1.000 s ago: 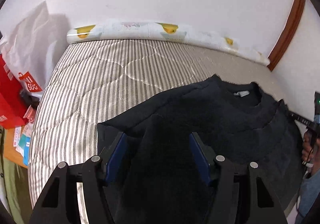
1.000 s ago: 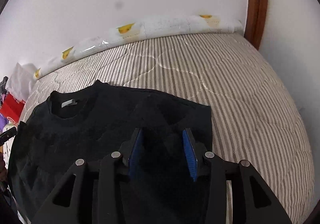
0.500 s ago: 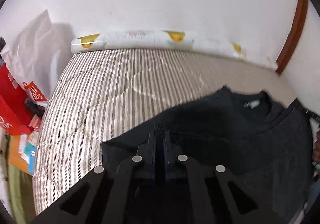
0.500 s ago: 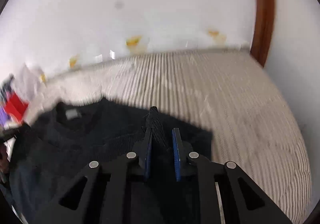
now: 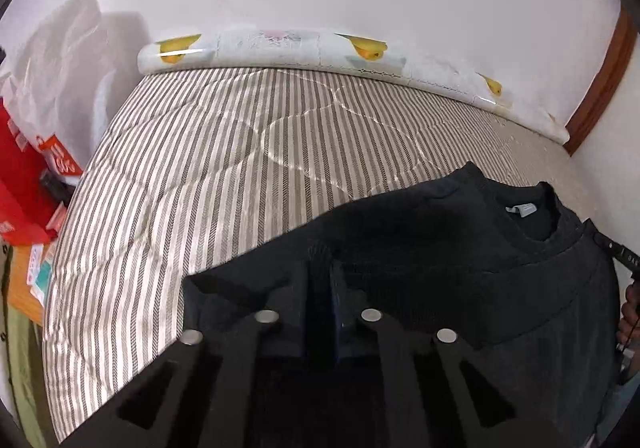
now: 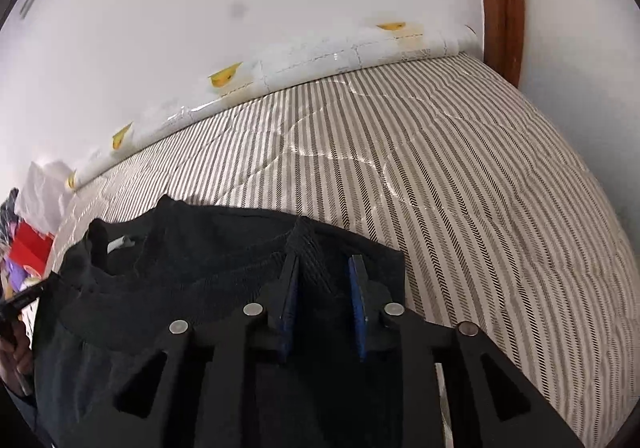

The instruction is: Fold small clothes

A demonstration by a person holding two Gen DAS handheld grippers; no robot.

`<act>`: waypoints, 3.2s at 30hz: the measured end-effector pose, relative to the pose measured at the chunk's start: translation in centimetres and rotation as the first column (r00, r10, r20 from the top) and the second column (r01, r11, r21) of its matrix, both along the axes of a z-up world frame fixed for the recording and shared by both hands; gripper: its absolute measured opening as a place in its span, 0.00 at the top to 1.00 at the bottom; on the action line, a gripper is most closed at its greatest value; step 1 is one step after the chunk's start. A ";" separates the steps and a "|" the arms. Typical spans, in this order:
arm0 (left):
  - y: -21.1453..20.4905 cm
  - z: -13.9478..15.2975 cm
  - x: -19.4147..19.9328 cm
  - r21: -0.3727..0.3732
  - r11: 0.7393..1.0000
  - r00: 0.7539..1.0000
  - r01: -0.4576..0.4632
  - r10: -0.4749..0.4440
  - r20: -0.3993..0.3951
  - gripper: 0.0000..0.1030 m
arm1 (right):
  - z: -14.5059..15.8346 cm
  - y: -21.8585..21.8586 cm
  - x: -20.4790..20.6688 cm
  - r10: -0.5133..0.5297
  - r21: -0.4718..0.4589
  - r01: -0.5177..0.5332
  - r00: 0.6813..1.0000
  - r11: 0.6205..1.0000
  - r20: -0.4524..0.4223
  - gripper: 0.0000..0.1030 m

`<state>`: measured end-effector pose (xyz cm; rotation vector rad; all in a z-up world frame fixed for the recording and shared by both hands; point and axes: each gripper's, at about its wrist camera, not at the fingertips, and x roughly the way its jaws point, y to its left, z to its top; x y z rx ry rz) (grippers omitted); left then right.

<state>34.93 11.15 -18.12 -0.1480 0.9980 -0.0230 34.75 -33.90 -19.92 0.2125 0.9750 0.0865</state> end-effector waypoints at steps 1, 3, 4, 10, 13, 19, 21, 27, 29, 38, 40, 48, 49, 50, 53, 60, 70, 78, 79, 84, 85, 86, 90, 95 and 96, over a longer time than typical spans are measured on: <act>0.1 0.1 -0.3 -0.006 1.000 1.000 -0.004 0.004 -0.007 0.77 | 0.6 0.2 -0.4 -0.003 -0.020 0.003 1.000 1.000 0.002 0.73; 0.0 0.4 -1.0 -0.019 1.000 1.000 0.007 -0.007 -0.007 0.70 | 1.9 0.8 -1.4 -0.015 -0.077 0.017 0.999 0.997 0.028 0.70; -0.1 0.5 -1.3 -0.017 1.000 1.000 0.007 -0.007 -0.004 0.68 | 2.6 1.5 -2.0 -0.007 -0.102 0.011 0.999 0.995 0.042 0.69; -0.4 2.3 -4.2 -0.005 1.000 1.000 -0.002 0.002 0.022 0.60 | 5.3 8.4 -5.3 0.129 -0.116 -0.119 0.989 0.986 0.077 0.65; -0.3 3.3 -6.3 -0.008 1.000 0.999 -0.009 0.009 0.044 0.51 | 4.7 13.0 -6.7 0.206 -0.124 -0.197 0.976 0.973 0.068 0.64; -0.1 5.1 -11.4 0.048 0.999 0.994 0.007 -0.013 0.109 0.39 | 1.4 20.7 -8.1 0.283 -0.104 -0.281 0.959 0.954 0.004 0.64; 0.4 5.3 -12.8 0.032 0.999 0.994 0.003 -0.006 0.112 0.38 | 0.3 22.1 -8.4 0.289 -0.110 -0.289 0.957 0.951 -0.014 0.64; 2.6 4.3 -17.2 -0.038 0.999 0.992 -0.013 0.018 0.127 0.38 | -0.5 23.3 -11.0 0.238 -0.230 -0.240 0.971 0.943 -0.040 0.64; 3.3 3.4 -18.4 -0.083 0.996 0.993 -0.023 0.033 0.116 0.38 | -0.2 23.0 -12.4 0.235 -0.226 -0.237 0.971 0.945 -0.037 0.64; 4.6 0.4 -24.8 -0.212 0.977 0.993 -0.017 0.042 0.113 0.37 | -0.2 23.1 -20.2 0.270 -0.259 -0.258 0.963 0.931 0.012 0.64; 4.7 0.0 -25.8 -0.229 0.973 0.992 -0.023 0.052 0.119 0.37 | -0.3 23.1 -21.6 0.269 -0.274 -0.249 0.962 0.929 0.036 0.64; 5.5 -2.0 -27.4 -0.381 0.923 0.990 -0.053 0.099 0.102 0.36 | -0.2 22.3 -26.1 0.264 -0.277 -0.235 0.962 0.932 0.070 0.64; 5.6 -2.4 -27.4 -0.408 0.912 0.990 -0.053 0.100 0.096 0.36 | -0.1 22.1 -26.6 0.266 -0.271 -0.238 0.961 0.933 0.071 0.64; 5.5 -2.6 -27.4 -0.426 0.903 0.991 -0.052 0.100 0.093 0.36 | -0.1 22.1 -27.1 0.269 -0.268 -0.241 0.961 0.933 0.070 0.64; 5.2 -2.8 -27.3 -0.467 0.883 0.988 -0.042 0.105 0.110 0.36 | -0.1 22.2 -28.1 0.286 -0.286 -0.256 0.956 0.923 0.067 0.64; 5.0 -3.4 -25.8 -0.566 0.820 0.978 -0.078 0.174 0.117 0.32 | 0.2 21.1 -29.5 0.295 -0.233 -0.272 0.953 0.933 0.066 0.64; 4.7 -3.1 -23.9 -0.569 0.794 0.947 -0.214 0.311 0.077 0.34 | 0.8 19.8 -29.5 0.273 -0.171 -0.259 0.960 0.951 0.064 0.64; 3.1 -2.6 -24.8 -0.497 0.839 0.955 -0.221 0.290 0.066 0.35 | 0.8 19.3 -29.3 0.295 -0.167 -0.282 0.953 0.945 0.062 0.64; 3.4 -2.6 -24.5 -0.504 0.832 0.952 -0.231 0.301 0.061 0.37 | 0.6 19.2 -29.2 0.289 -0.158 -0.276 0.956 0.948 0.060 0.64; 5.5 -2.9 -23.3 -0.511 0.792 0.915 -0.334 0.402 0.024 0.63 | 0.9 18.6 -29.9 0.279 -0.147 -0.266 0.957 0.953 0.076 0.64; 5.5 -2.7 -23.1 -0.505 0.796 0.917 -0.334 0.399 0.022 0.70 | 1.2 18.2 -30.1 0.274 -0.157 -0.258 0.958 0.953 0.083 0.64; 5.2 -2.2 -22.9 -0.476 0.815 0.919 -0.332 0.394 0.034 0.73 | 1.4 17.9 -30.3 0.268 -0.165 -0.251 0.959 0.954 0.089 0.64; 3.0 0.7 -22.6 -0.357 0.888 0.929 -0.289 0.350 0.120 0.79 | 2.2 15.1 -30.6 0.211 -0.165 -0.191 0.971 0.968 0.111 0.64; -0.1 5.3 -22.4 -0.297 0.938 0.934 -0.178 0.256 0.248 0.83 | 3.0 11.9 -30.9 0.135 -0.149 -0.114 0.982 0.982 0.135 0.64; -0.7 6.0 -22.4 -0.297 0.943 0.936 -0.149 0.231 0.266 0.83 | 3.2 11.3 -31.0 0.119 -0.146 -0.098 0.983 0.984 0.141 0.64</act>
